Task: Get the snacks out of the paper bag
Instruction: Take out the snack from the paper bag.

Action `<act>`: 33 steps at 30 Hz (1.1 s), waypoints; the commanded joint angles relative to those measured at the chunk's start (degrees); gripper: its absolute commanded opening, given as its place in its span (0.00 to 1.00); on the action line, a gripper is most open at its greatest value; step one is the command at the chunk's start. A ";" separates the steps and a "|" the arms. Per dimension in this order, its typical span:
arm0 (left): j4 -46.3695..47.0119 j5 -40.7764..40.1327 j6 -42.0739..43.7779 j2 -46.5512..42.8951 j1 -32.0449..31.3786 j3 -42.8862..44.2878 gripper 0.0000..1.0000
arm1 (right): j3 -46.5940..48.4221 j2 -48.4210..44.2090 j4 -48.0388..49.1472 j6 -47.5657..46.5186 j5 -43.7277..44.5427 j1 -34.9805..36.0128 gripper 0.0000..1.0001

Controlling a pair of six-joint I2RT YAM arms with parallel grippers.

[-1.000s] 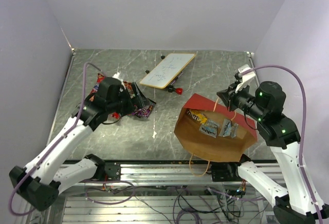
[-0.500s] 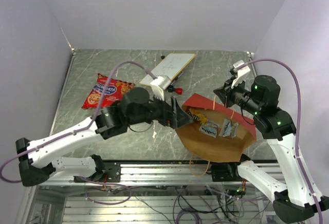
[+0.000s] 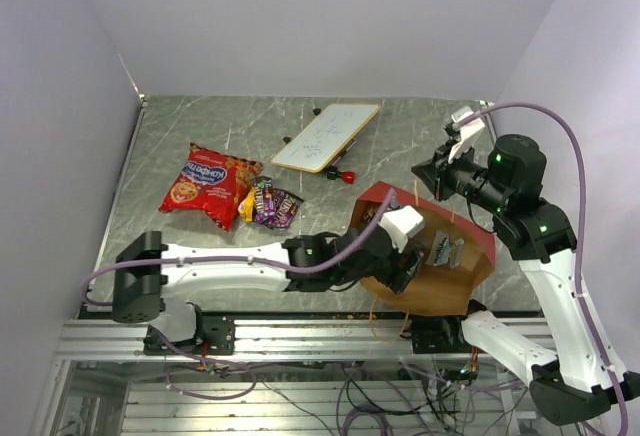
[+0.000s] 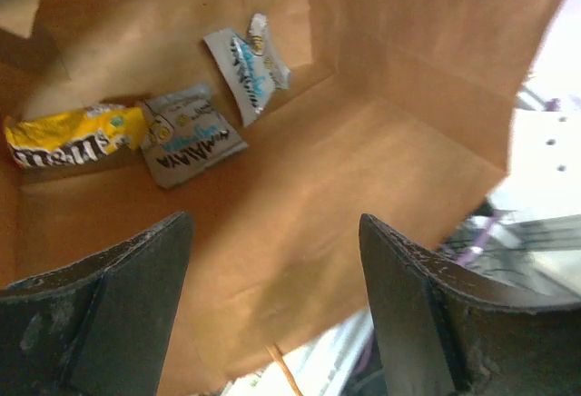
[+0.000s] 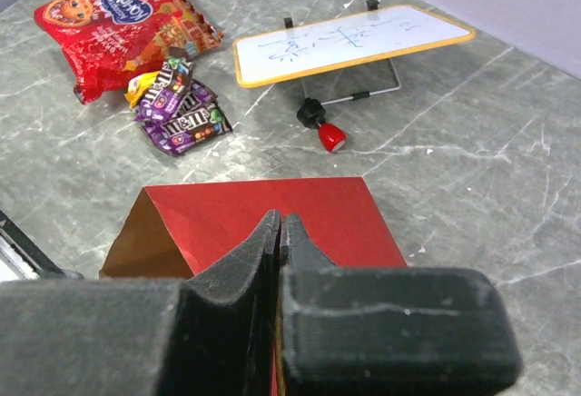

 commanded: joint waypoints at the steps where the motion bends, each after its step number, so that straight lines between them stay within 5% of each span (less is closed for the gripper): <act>1: 8.80 -6.66 10.85 5.16 -1.23 1.44 0.81 | 2.29 0.83 0.29 0.08 -2.38 0.21 0.00; 10: 14.33 -15.32 21.37 17.24 -1.67 3.60 0.79 | 4.50 2.33 -0.88 0.74 -4.82 0.18 0.00; 20: 11.31 -19.56 21.87 29.82 4.72 11.72 0.92 | 6.60 3.94 -1.67 0.00 -6.97 0.18 0.00; 33: 5.28 -19.84 22.62 40.96 8.41 20.52 0.96 | 4.19 2.50 0.19 -3.90 -9.85 0.18 0.00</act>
